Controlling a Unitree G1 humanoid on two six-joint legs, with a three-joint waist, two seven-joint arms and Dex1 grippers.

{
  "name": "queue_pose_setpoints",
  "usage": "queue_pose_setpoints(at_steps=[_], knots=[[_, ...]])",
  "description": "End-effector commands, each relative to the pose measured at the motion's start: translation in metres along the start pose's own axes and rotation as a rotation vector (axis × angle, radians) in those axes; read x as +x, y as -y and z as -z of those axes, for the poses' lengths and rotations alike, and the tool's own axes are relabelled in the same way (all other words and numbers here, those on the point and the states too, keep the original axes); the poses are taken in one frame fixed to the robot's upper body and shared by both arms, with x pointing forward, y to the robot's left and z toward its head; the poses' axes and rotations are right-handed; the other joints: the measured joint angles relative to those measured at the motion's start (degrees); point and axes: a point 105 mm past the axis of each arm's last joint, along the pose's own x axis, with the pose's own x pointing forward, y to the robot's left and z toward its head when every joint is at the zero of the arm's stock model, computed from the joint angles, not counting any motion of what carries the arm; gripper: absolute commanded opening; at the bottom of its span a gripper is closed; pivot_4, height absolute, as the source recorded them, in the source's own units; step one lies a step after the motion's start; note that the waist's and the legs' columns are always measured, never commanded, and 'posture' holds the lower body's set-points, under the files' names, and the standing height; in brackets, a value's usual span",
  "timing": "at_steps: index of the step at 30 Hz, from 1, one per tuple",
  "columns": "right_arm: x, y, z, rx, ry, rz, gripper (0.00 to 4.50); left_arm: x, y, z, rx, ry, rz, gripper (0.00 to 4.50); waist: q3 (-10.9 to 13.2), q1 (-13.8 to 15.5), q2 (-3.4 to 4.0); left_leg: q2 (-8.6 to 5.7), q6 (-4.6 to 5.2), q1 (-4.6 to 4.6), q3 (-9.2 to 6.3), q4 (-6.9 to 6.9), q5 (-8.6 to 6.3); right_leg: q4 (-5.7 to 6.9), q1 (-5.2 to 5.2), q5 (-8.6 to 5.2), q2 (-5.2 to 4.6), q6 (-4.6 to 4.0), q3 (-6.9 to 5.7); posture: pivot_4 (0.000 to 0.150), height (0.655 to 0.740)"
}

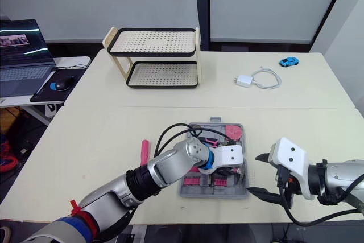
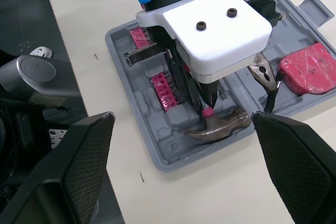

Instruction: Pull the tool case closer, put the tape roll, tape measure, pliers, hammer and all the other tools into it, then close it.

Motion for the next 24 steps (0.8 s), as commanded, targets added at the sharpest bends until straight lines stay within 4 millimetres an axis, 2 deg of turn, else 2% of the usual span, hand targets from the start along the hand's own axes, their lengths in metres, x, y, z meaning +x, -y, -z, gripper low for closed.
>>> queue_pose_setpoints(at_steps=[1,6,9,12,13,15,17,19,21,24], knots=[[0.0,-0.002,-0.007,-0.031,0.024,-0.001,4.5,-0.007,-0.006,-0.008,0.006,0.012,-0.022,1.97,0.0,0.0,0.0,0.0,0.0,0.0,0.0,0.0,0.0,0.0,0.0,0.0,0.0,0.0,0.0,0.15,0.74],[0.0,0.001,-0.008,-0.032,0.028,0.001,4.5,-0.02,-0.007,-0.022,0.01,0.078,-0.022,3.6,0.0,-0.03,0.0,0.0,0.0,0.0,0.0,0.0,0.0,0.0,0.0,0.0,0.0,0.0,0.0,0.15,0.74],[0.0,0.003,-0.008,-0.035,0.028,0.003,4.5,-0.039,-0.003,-0.031,0.026,0.158,-0.005,3.6,0.0,-0.07,0.01,0.01,-0.01,0.0,-0.01,0.0,0.0,0.01,-0.01,0.0,0.0,0.0,0.0,0.15,0.74],[0.001,0.004,-0.009,-0.037,0.031,0.003,4.5,-0.058,-0.005,-0.029,0.046,0.241,-0.028,3.6,-0.02,-0.13,0.04,0.03,-0.01,0.01,0.0,-0.02,0.0,0.0,-0.02,0.0,0.01,0.0,0.01,0.15,0.74],[0.001,0.004,-0.009,-0.037,0.032,0.004,4.5,-0.067,-0.005,-0.035,0.083,0.355,-0.048,3.6,-0.04,-0.15,0.07,0.04,-0.01,0.02,0.01,-0.02,0.01,0.0,-0.02,0.0,0.01,0.0,0.02,0.15,0.74],[0.002,0.005,-0.009,-0.035,0.035,0.003,4.5,-0.078,-0.002,-0.037,0.152,0.468,-0.054,3.6,-0.08,-0.1,0.15,0.05,-0.02,0.07,0.03,-0.05,0.01,-0.01,-0.01,0.0,0.01,0.0,0.07,0.15,0.74],[0.003,0.004,-0.009,-0.034,0.038,0.002,4.5,-0.084,-0.002,-0.019,0.111,0.457,-0.03,3.6,-0.08,0.03,0.14,0.05,-0.03,0.05,0.0,-0.03,0.01,-0.02,-0.01,0.01,0.0,-0.01,0.04,0.15,0.74],[0.003,0.004,-0.008,-0.033,0.038,0.001,4.5,-0.091,0.002,-0.01,0.032,0.522,0.027,3.6,-0.09,0.07,0.16,0.02,-0.02,0.05,0.01,-0.01,0.01,-0.02,0.01,0.01,-0.01,-0.01,0.04,0.15,0.74],[0.004,0.003,-0.007,-0.032,0.036,-0.001,4.5,-0.091,0.007,-0.005,-0.001,0.58,0.058,3.19,-0.09,0.07,0.16,0.02,-0.01,0.06,0.01,-0.01,0.0,-0.03,0.02,0.01,-0.01,-0.01,0.04,0.15,0.74],[0.004,0.002,-0.007,-0.027,0.036,-0.002,4.5,-0.079,0.012,0.009,-0.007,0.57,0.066,2.36,-0.09,0.09,0.16,0.01,-0.01,0.06,0.0,-0.01,0.0,-0.05,0.05,0.01,-0.02,-0.01,0.01,0.15,0.74]])
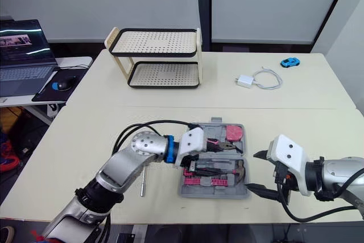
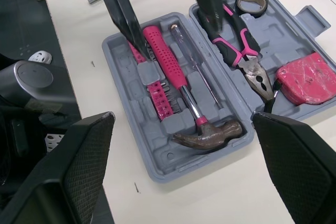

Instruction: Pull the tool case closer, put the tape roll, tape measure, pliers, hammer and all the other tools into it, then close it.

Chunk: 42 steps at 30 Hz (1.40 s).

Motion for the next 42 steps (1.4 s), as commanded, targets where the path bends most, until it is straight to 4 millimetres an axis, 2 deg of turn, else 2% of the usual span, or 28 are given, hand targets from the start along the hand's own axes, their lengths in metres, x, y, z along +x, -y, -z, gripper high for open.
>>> queue_pose_setpoints(at_steps=[1,7,13,19,28,34,38,42], knots=[[-0.001,-0.002,-0.005,-0.026,0.018,-0.001,4.5,0.007,0.005,0.008,0.006,0.039,0.009,2.01,0.0,-0.01,0.0,0.0,0.0,0.01,0.01,0.0,0.0,0.0,0.01,0.0,0.0,0.0,0.0,0.15,0.74],[-0.002,-0.004,-0.003,-0.022,0.009,-0.001,4.5,0.025,-0.005,0.033,0.008,0.004,-0.081,0.03,0.0,-0.02,0.0,0.0,0.01,0.02,0.0,0.0,0.0,0.01,0.02,0.0,0.0,0.0,-0.01,0.15,0.74],[-0.003,-0.003,-0.005,-0.028,0.014,0.003,4.5,0.037,-0.006,0.053,0.0,-0.04,-0.113,0.03,0.0,-0.04,0.0,0.0,0.01,0.03,0.0,0.0,-0.01,0.02,0.02,0.0,0.01,0.0,-0.01,0.15,0.74],[-0.004,-0.003,-0.006,-0.031,0.013,0.007,4.5,0.029,-0.009,0.062,-0.007,-0.058,-0.133,0.03,0.0,-0.07,0.0,0.0,0.01,0.04,-0.01,0.0,-0.01,0.03,0.02,0.0,0.01,0.0,-0.02,0.15,0.74],[-0.003,-0.005,-0.004,-0.04,0.006,0.0,4.5,0.022,-0.004,0.074,-0.007,-0.102,-0.093,0.03,-0.01,-0.13,0.01,0.0,0.01,0.04,-0.01,0.0,-0.01,0.04,0.02,0.0,0.01,0.0,-0.02,0.15,0.74],[-0.003,-0.005,-0.004,-0.044,0.004,0.004,4.5,0.023,-0.003,0.09,-0.024,-0.181,-0.093,0.03,-0.01,-0.11,0.01,0.0,0.03,0.16,-0.03,-0.01,-0.02,0.01,0.16,0.0,0.01,0.01,-0.05,0.15,0.74],[-0.004,-0.005,-0.002,-0.049,-0.004,0.009,4.5,0.019,0.003,0.111,-0.019,-0.275,-0.074,0.03,-0.05,-0.1,0.02,0.0,0.24,0.31,-0.03,-0.02,-0.14,-0.01,0.31,0.0,0.01,0.01,-0.05,0.15,0.74],[-0.005,-0.004,-0.001,-0.05,-0.005,0.011,4.5,0.021,0.002,0.113,-0.021,-0.283,-0.083,0.03,-0.11,-0.06,0.03,0.01,0.28,0.79,-0.03,-0.13,-0.17,-0.11,0.74,-0.01,0.01,0.02,-0.05,0.15,0.74]])
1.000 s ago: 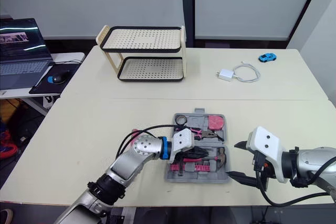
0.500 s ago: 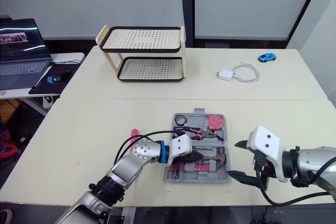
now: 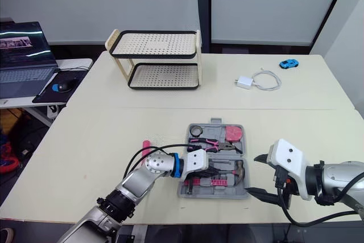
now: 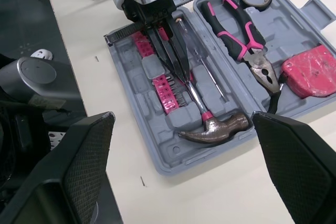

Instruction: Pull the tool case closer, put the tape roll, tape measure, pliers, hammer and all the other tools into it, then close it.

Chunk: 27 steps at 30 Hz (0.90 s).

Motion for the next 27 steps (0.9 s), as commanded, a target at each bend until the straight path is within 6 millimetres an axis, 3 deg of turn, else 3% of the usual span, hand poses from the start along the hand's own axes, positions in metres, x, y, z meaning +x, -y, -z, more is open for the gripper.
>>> queue_pose_setpoints(at_steps=[1,4,7,11,14,18,23,27], knots=[[-0.004,0.0,-0.006,-0.052,0.005,0.012,4.5,0.002,0.007,0.022,-0.047,-0.079,0.011,0.03,-0.02,0.0,0.02,0.0,0.01,0.0,-0.01,0.01,0.0,0.0,0.0,0.0,0.0,0.0,0.0,0.15,0.74],[-0.005,0.002,-0.005,-0.053,0.001,0.016,4.5,0.0,0.004,0.006,-0.053,0.004,-0.001,0.03,-0.04,0.0,0.04,0.0,0.01,0.02,-0.01,0.02,0.0,0.02,0.03,0.0,0.0,0.0,0.0,0.15,0.74],[-0.006,0.009,0.0,-0.057,-0.004,0.028,4.5,-0.021,-0.011,-0.019,-0.041,0.106,-0.065,0.03,-0.02,-0.06,0.02,0.01,0.0,0.01,-0.01,0.02,0.0,0.03,-0.02,0.0,0.01,0.0,0.01,0.15,0.74],[-0.011,0.031,0.007,-0.079,-0.004,0.1,4.5,-0.07,-0.031,-0.049,-0.046,0.198,-0.191,0.03,0.01,-0.25,0.0,0.06,0.0,-0.04,-0.02,0.01,0.0,0.08,-0.13,0.0,0.06,0.0,0.04,0.15,0.74],[-0.018,0.049,0.014,-0.098,0.0,0.15,4.5,-0.119,-0.04,-0.048,-0.075,0.176,-0.297,0.6,-0.01,-0.44,0.05,0.05,-0.01,-0.02,0.02,-0.01,0.0,0.05,-0.11,0.0,0.04,0.0,0.09,0.15,0.74],[-0.038,0.08,0.039,-0.103,-0.042,0.247,4.5,-0.209,-0.044,-0.01,-0.169,0.018,-0.51,1.82,0.01,-1.07,0.09,0.07,-0.02,0.01,0.06,-0.11,-0.01,0.03,-0.17,-0.01,0.07,-0.01,0.14,0.15,0.74],[-0.065,0.106,0.069,-0.062,-0.059,0.386,4.5,-0.296,-0.025,0.049,-0.318,-0.172,-0.729,3.36,0.08,-1.21,0.2,0.06,-0.01,-0.01,0.08,-0.13,-0.02,-0.02,-0.16,-0.01,0.04,-0.02,0.14,0.15,0.74],[-0.077,0.113,0.087,-0.012,-0.036,0.457,4.5,-0.336,0.0,0.09,-0.425,-0.282,-0.847,4.47,0.09,-1.16,0.2,0.06,-0.01,0.0,0.08,-0.15,-0.04,-0.03,-0.17,-0.01,0.03,-0.02,0.15,0.15,0.74]])
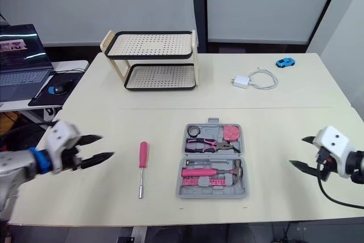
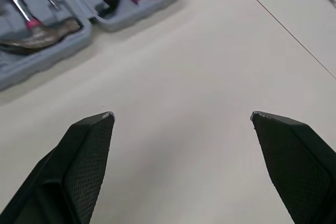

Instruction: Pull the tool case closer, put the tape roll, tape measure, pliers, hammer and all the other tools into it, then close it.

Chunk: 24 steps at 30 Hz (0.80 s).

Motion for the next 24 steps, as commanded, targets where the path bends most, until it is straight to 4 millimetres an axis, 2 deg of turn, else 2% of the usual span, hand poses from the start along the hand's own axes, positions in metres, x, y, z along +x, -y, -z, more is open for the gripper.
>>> queue_pose_setpoints(at_steps=[1,3,6,12,15,18,24], knots=[[-0.01,0.013,0.008,0.009,0.029,0.074,4.5,-0.024,-0.018,0.025,0.01,-0.069,-0.103,4.47,0.0,-0.06,0.0,0.01,-0.01,0.0,0.0,0.0,-0.01,0.0,0.0,0.0,0.01,0.0,0.0,0.15,0.74],[-0.009,0.012,0.019,0.026,0.018,0.08,4.5,-0.026,-0.016,0.037,-0.012,-0.085,-0.112,4.47,0.01,0.05,0.01,0.0,-0.01,0.0,0.01,-0.01,-0.02,-0.02,0.0,0.0,-0.01,0.0,0.03,0.15,0.74],[-0.009,0.013,0.028,0.038,0.006,0.088,4.5,-0.023,-0.014,0.04,-0.037,-0.067,-0.13,4.47,0.01,0.38,0.03,0.0,-0.01,0.0,0.0,-0.01,-0.04,-0.01,-0.01,0.0,-0.02,0.0,0.02,0.15,0.74],[-0.005,0.016,0.023,0.015,0.018,0.1,4.5,-0.02,-0.017,0.036,-0.037,-0.035,-0.173,4.47,0.0,0.16,0.04,0.02,-0.04,0.02,0.02,0.0,-0.05,0.01,-0.03,0.0,-0.01,-0.01,0.06,0.15,0.74],[0.002,0.012,0.007,0.005,0.071,0.082,4.5,-0.017,-0.014,0.036,-0.03,-0.042,-0.167,4.47,0.0,0.12,0.04,0.04,-0.07,0.02,0.01,-0.01,-0.08,0.01,-0.04,0.0,0.01,-0.01,0.06,0.15,0.74],[0.012,0.002,-0.015,-0.015,0.137,0.036,4.5,-0.016,-0.016,0.023,-0.012,0.057,-0.208,4.47,-0.02,0.04,0.09,0.06,-0.08,0.02,0.01,-0.01,-0.08,0.01,-0.04,0.0,0.02,-0.01,0.07,0.15,0.74],[0.036,-0.041,-0.087,-0.044,0.367,-0.188,4.5,-0.015,-0.006,0.03,-0.099,-0.029,-0.146,4.47,-0.01,-0.37,0.09,0.11,-0.11,0.0,-0.03,-0.01,-0.1,0.02,-0.07,0.0,0.05,-0.01,0.05,0.15,0.74]])
